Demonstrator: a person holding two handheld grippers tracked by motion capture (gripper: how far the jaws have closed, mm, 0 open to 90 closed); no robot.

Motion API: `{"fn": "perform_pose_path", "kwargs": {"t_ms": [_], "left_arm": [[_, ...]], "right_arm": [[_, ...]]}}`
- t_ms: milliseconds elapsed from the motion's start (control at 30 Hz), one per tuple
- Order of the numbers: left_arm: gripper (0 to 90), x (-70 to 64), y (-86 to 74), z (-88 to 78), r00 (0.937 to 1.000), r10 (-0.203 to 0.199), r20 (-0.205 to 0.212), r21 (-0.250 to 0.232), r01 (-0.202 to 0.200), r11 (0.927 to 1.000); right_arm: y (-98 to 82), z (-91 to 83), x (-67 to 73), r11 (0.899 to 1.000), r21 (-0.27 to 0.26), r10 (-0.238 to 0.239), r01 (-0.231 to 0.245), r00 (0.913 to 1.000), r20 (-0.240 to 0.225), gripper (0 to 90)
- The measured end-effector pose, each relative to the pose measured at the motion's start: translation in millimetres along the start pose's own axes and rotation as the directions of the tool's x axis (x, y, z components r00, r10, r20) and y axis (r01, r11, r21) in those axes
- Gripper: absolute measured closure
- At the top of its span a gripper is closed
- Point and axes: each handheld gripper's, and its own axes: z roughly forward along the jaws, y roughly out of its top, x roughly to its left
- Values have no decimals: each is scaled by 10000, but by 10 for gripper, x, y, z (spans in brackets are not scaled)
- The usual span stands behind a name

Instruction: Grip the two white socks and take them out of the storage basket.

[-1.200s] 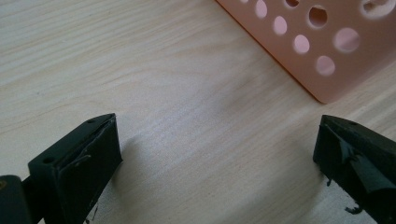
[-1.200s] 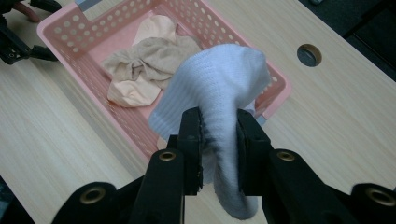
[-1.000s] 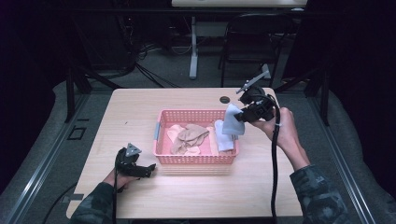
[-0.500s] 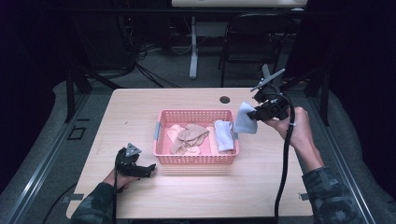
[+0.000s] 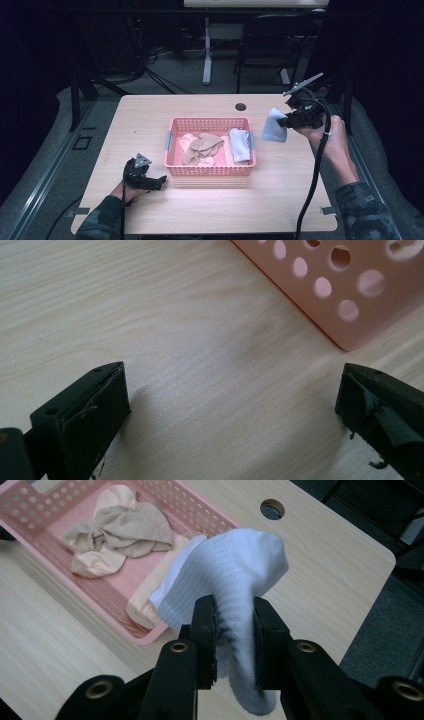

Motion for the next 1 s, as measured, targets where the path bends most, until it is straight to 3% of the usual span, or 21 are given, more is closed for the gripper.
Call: {"fn": "perform_pose_path", "kwargs": {"t_ms": [533,1000], "left_arm": [[6,0,0,0,10000,2,-3,0,-2,10000],[6,0,0,0,10000,2,-4,-2,-2,10000]], "right_arm": [[-183,116,-145,9984,309,464,-471,9987,233,748],[-460,398,-226,9931,708,919,-933,9955,221,750]]}}
